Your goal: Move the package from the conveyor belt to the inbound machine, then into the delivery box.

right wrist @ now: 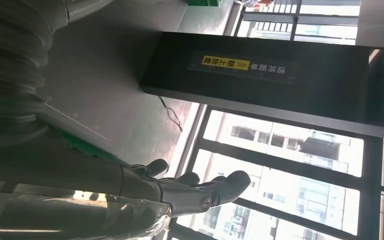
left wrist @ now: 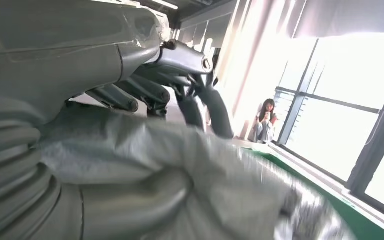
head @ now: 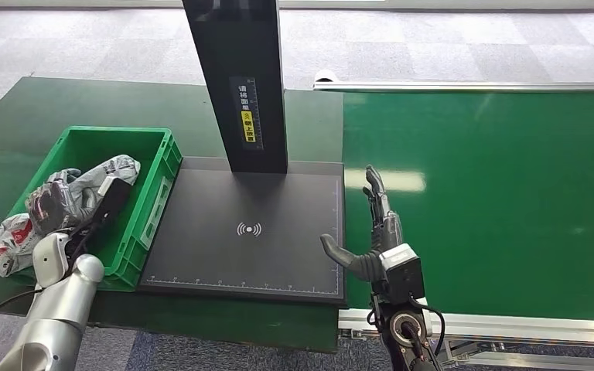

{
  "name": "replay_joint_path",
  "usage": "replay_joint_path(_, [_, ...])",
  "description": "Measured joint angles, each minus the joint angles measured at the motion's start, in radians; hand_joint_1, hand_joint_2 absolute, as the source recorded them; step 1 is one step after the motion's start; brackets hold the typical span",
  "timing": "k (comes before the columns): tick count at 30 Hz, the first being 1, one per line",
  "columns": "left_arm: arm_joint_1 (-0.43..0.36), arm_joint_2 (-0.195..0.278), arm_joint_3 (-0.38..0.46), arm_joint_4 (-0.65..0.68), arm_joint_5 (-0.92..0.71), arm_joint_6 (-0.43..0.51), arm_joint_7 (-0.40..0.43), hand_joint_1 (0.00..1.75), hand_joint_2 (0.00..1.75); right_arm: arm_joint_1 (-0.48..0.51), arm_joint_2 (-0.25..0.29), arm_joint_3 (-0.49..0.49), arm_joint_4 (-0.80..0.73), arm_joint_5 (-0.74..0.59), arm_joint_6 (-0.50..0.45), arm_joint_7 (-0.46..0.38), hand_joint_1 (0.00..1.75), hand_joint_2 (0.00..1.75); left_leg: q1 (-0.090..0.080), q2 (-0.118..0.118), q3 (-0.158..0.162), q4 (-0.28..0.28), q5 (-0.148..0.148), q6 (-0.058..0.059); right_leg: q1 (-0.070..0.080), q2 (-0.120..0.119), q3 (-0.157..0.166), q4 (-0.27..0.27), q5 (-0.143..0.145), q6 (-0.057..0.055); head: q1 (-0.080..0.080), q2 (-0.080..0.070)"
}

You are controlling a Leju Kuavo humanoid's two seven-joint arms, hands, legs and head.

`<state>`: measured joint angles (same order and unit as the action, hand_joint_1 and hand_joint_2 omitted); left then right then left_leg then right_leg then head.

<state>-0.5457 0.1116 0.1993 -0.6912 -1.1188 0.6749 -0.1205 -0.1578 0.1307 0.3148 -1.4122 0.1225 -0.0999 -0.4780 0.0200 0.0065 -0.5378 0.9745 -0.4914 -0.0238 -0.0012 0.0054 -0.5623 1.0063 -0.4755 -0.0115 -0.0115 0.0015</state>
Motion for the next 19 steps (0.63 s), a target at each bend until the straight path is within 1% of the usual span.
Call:
replay_joint_path(2, [-0.009,0.001,0.013,0.016,0.068,-0.019,-0.064,0.00,1.75,0.000,0.001,-0.001,0.005,0.000,0.000,0.000,0.00,1.75,0.000,0.000,0.001,0.000,0.000,0.000,0.000,0.000,0.001,0.000,0.000,0.000,0.000,0.000])
replay_joint_path(3, [-0.011,-0.001,0.024,0.017,0.130,-0.054,-0.115,0.00,1.75,0.000,0.001,-0.001,0.008,-0.001,0.000,0.000,0.00,1.75,0.000,0.000,0.001,0.000,0.000,0.000,0.000,0.000,0.001,0.000,0.000,0.000,0.000,0.000])
replay_joint_path(4, [-0.011,-0.005,0.039,0.011,0.216,-0.114,-0.174,0.00,1.75,0.000,0.001,-0.002,0.011,-0.001,0.000,0.000,0.00,1.75,0.000,0.000,0.001,0.000,0.000,0.000,0.000,0.000,0.001,0.000,0.000,0.000,0.000,0.000])
replay_joint_path(6, [-0.004,-0.017,0.076,-0.020,0.453,-0.266,-0.288,0.00,1.75,0.001,0.001,-0.004,0.017,0.000,0.002,-0.002,0.00,1.75,0.000,0.000,0.002,0.000,0.000,0.000,0.000,0.000,0.001,0.000,0.000,0.000,0.000,0.000])
replay_joint_path(7, [0.007,-0.025,0.093,-0.047,0.577,-0.331,-0.326,0.00,1.75,0.002,0.001,-0.005,0.020,0.001,0.004,-0.004,0.00,1.75,0.000,0.000,0.002,0.000,0.000,0.000,0.000,0.000,0.002,0.000,0.000,0.000,0.000,0.000])
replay_joint_path(8, [0.022,-0.034,0.105,-0.080,0.686,-0.377,-0.350,0.00,1.75,0.004,0.001,-0.006,0.024,0.003,0.006,-0.007,0.00,1.75,0.000,0.000,0.002,0.000,0.000,0.000,0.000,0.000,0.002,0.000,0.000,0.000,0.000,0.000])
replay_joint_path(10, [0.059,-0.048,0.114,-0.159,0.850,-0.424,-0.374,0.00,1.75,0.007,0.001,-0.007,0.029,0.006,0.011,-0.012,0.00,1.75,0.000,0.001,0.002,0.000,0.000,0.000,0.000,0.000,0.001,0.000,0.000,0.000,0.000,0.000])
replay_joint_path(13, [0.108,-0.065,0.113,-0.296,1.012,-0.446,-0.397,0.00,1.75,0.011,0.001,-0.009,0.035,0.007,0.014,-0.017,0.00,1.75,0.000,0.001,0.001,0.000,0.000,0.000,0.000,0.000,0.000,0.000,0.000,0.000,0.000,0.000])
replay_joint_path(16, [0.157,-0.079,0.099,-0.441,1.117,-0.468,-0.411,0.00,1.75,0.012,0.002,-0.011,0.039,0.007,0.014,-0.019,0.00,1.75,0.000,0.000,0.000,0.000,0.000,0.000,0.000,0.000,0.000,0.000,0.000,0.000,0.000,0.000])
replay_joint_path(18, [0.189,-0.087,0.076,-0.532,1.154,-0.486,-0.412,0.00,1.75,0.012,0.002,-0.013,0.042,0.006,0.014,-0.019,0.00,1.75,0.000,0.000,0.000,0.000,0.000,0.000,0.000,0.000,-0.001,0.000,0.000,0.000,0.000,0.000])
replay_joint_path(19, [0.197,-0.089,0.070,-0.555,1.162,-0.490,-0.413,0.00,1.75,0.012,0.002,-0.013,0.043,0.005,0.014,-0.019,0.00,1.75,0.000,0.000,0.000,0.000,0.000,0.000,0.000,0.000,-0.001,0.000,0.000,0.000,0.000,0.000])
